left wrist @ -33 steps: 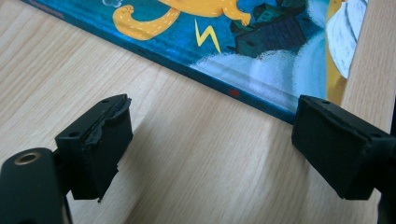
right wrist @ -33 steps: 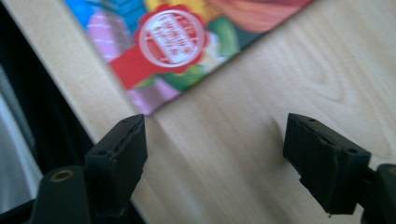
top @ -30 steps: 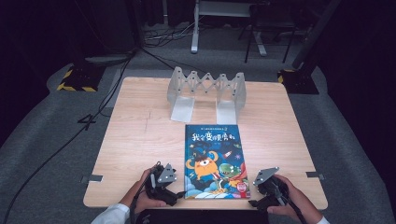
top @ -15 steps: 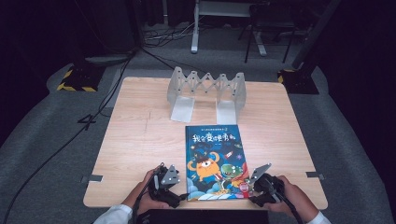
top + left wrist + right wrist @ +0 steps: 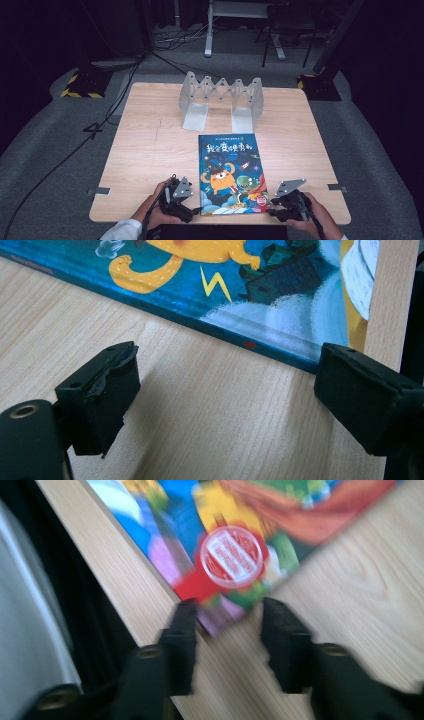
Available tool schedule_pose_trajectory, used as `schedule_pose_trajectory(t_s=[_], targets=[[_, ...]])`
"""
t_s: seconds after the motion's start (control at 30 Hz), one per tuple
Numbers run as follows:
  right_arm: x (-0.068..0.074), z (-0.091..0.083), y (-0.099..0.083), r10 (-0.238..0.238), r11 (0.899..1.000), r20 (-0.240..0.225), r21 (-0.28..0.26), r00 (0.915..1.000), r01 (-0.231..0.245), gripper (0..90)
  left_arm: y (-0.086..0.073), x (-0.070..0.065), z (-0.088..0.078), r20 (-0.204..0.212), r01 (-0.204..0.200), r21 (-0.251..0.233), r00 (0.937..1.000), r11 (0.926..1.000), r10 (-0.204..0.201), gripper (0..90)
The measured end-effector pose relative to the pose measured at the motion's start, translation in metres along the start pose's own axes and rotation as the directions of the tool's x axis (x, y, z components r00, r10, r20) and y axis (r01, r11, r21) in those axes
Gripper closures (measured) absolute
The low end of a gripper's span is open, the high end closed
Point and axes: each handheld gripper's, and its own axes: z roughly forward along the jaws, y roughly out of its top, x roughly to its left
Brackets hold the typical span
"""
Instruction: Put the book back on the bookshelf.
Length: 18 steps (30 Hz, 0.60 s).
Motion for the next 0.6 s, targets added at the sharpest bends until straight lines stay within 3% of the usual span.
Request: schedule_pose_trajectory(t_s=[0.07, 0.17, 0.2, 0.3, 0.37, 0.47, 0.53, 0.6], targets=[[0.003, -0.001, 0.004, -0.023, 0.997, 0.014, 0.070, 0.9996, 0.022, 53.8, 0.000, 0.000, 0.000, 0.000, 0.000, 0.000, 1.0000, 1.0000, 0.000, 11.4], [0.006, -0.001, 0.014, -0.063, 0.980, 0.014, 0.189, 0.9979, 0.059, 61.7, 0.000, 0.000, 0.000, -0.003, -0.001, 0.000, 1.0000, 1.0000, 0.001, 11.3], [0.007, -0.001, 0.018, -0.089, 0.970, 0.003, 0.230, 0.9960, 0.086, 64.9, 0.000, -0.001, 0.000, -0.004, 0.004, 0.003, 1.0000, 1.0000, -0.004, 11.3], [0.006, 0.001, 0.025, -0.111, 0.951, -0.012, 0.288, 0.9938, 0.110, 74.2, 0.001, -0.004, 0.001, -0.002, 0.002, 0.004, 1.0000, 1.0000, -0.002, 11.4], [0.004, 0.002, 0.028, -0.120, 0.944, -0.018, 0.307, 0.9926, 0.120, 74.7, 0.002, -0.004, 0.002, -0.001, -0.002, 0.001, 1.0000, 1.0000, 0.002, 11.4], [0.007, 0.003, 0.029, -0.131, 0.943, -0.019, 0.305, 0.9912, 0.131, 80.3, 0.002, -0.004, 0.002, -0.001, -0.001, 0.001, 1.0000, 1.0000, 0.001, 11.4], [0.009, 0.001, 0.026, -0.129, 0.953, -0.014, 0.275, 0.9916, 0.128, 80.9, 0.002, -0.004, 0.002, -0.001, -0.002, 0.001, 1.0000, 1.0000, 0.002, 11.4], [0.008, -0.001, 0.018, -0.118, 0.969, -0.012, 0.218, 0.9929, 0.118, 81.1, 0.002, -0.004, 0.001, -0.001, -0.001, 0.001, 1.0000, 1.0000, 0.001, 11.4]])
